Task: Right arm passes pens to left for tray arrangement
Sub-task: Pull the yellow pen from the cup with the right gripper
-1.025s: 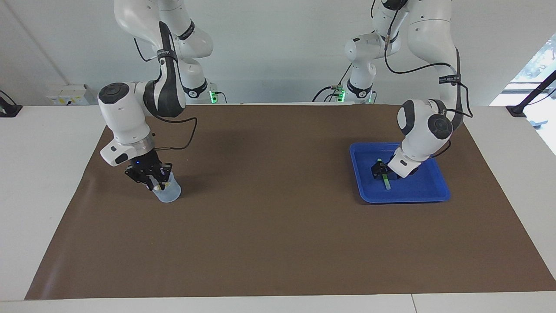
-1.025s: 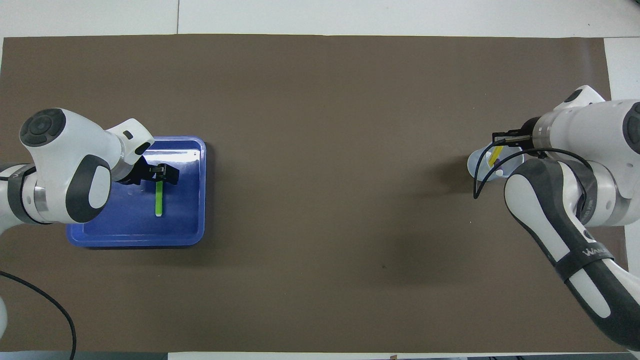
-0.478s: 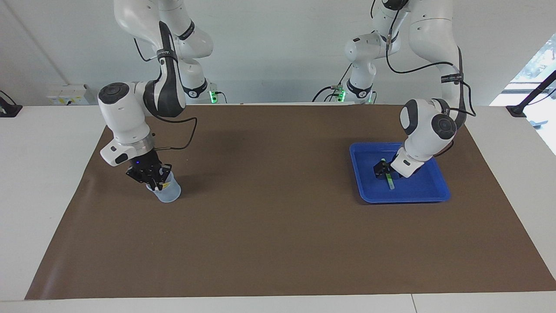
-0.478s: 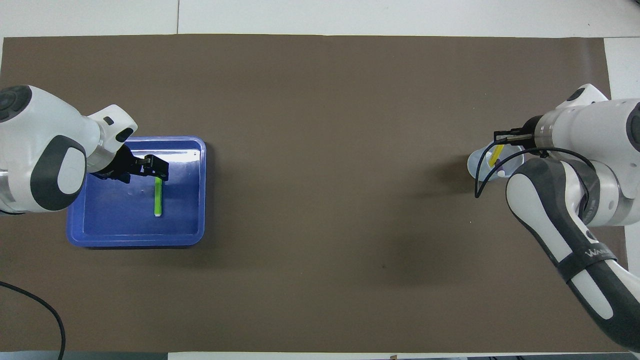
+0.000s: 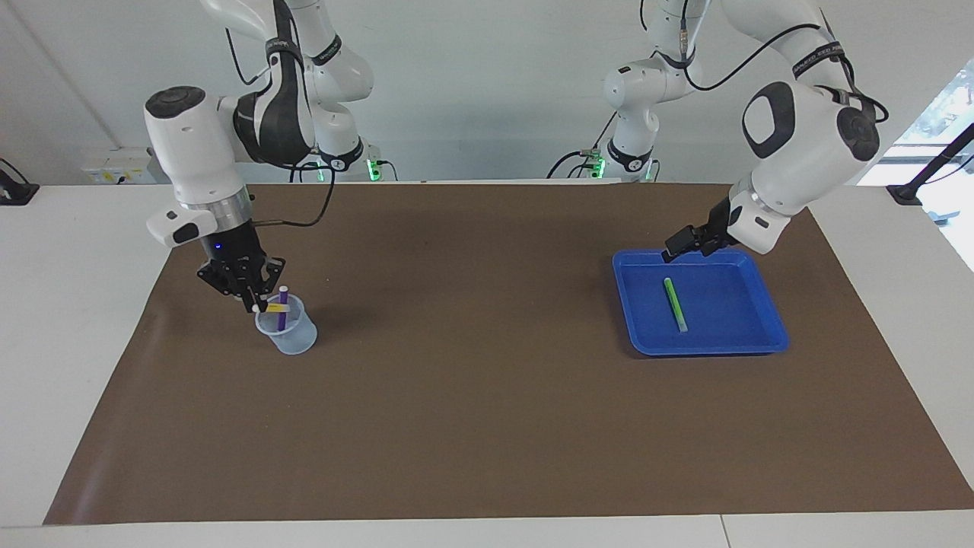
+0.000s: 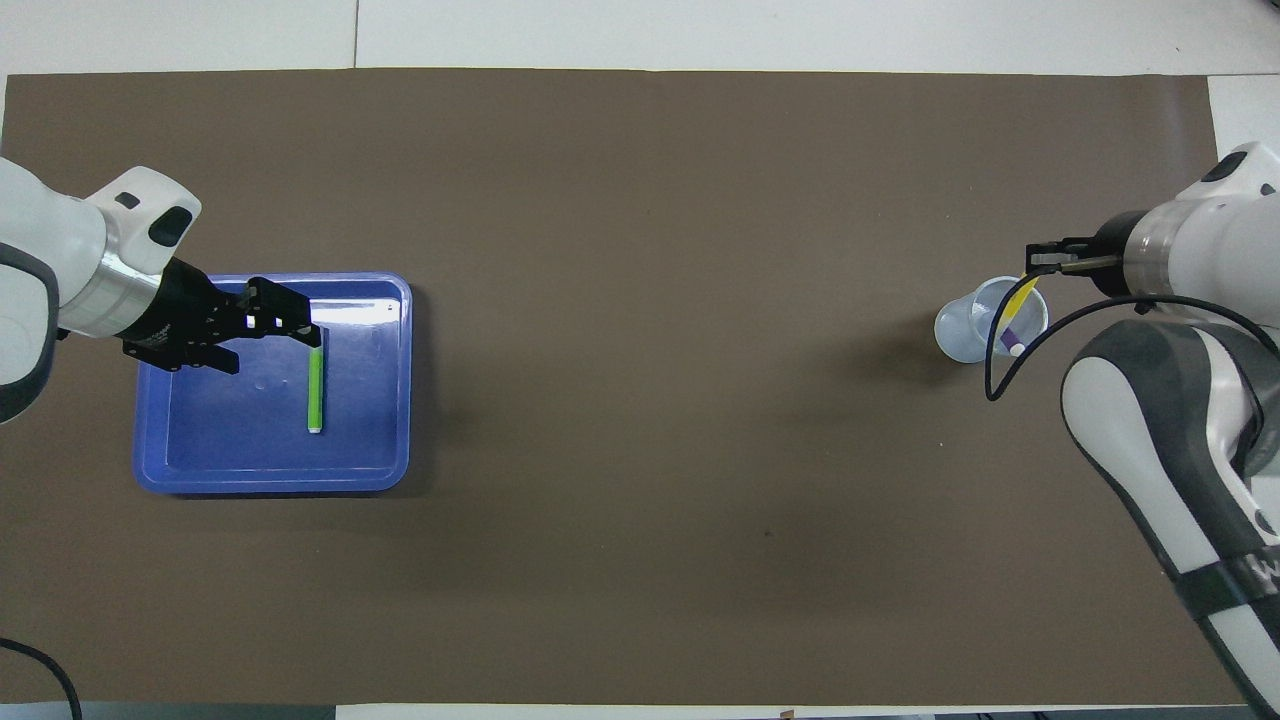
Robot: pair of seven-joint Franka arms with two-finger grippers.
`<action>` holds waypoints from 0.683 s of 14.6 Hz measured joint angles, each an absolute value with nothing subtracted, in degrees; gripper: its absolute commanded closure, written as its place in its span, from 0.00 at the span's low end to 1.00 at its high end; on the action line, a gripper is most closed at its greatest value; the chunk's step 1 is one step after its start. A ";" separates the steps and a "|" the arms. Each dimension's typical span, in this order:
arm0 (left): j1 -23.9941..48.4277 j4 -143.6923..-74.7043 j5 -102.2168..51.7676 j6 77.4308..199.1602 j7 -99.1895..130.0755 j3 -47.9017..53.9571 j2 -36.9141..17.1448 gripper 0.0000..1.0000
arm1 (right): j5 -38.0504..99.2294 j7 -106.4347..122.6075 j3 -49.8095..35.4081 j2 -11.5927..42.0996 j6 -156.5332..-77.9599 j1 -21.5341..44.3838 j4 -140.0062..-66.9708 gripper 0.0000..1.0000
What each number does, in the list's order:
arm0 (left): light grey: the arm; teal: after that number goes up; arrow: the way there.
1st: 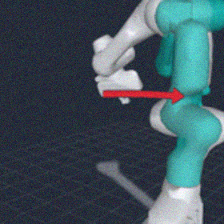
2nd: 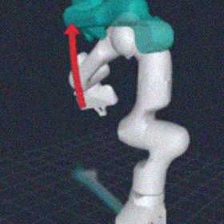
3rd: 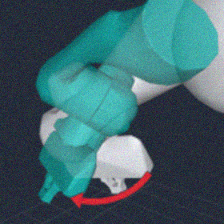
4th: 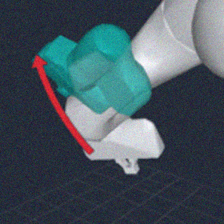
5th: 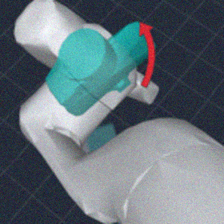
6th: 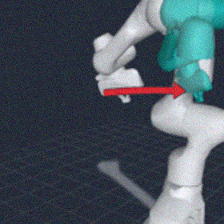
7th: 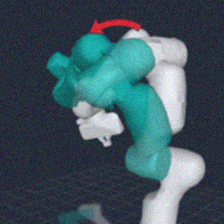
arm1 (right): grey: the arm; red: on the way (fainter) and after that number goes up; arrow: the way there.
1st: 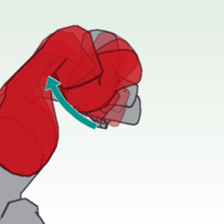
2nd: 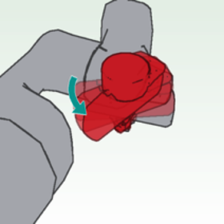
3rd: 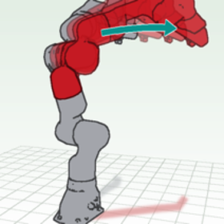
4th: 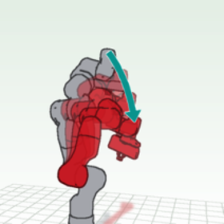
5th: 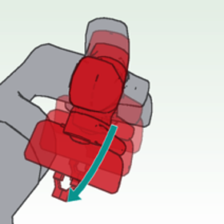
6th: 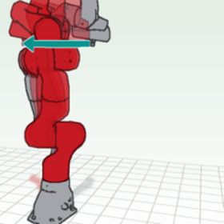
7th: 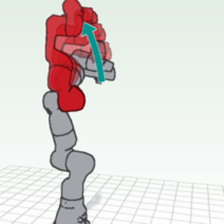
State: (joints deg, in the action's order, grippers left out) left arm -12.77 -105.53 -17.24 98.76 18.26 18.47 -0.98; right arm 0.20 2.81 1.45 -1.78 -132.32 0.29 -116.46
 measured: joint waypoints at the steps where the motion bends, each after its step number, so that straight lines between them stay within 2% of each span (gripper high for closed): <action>1: -12.76 -105.49 -19.53 98.04 22.52 18.52 0.84 0.00 | 0.20 2.81 1.45 -3.21 -130.61 0.29 -116.00 1.00; 5: -12.40 -105.49 -26.44 97.57 39.27 18.80 6.13 0.00 | 0.45 0.41 0.92 -5.44 -121.37 0.45 -110.49 1.00; 10: -12.80 -105.51 -33.60 98.37 51.36 18.50 8.78 0.00 | 7.37 -21.23 -4.63 -4.74 -119.91 0.84 -108.79 1.00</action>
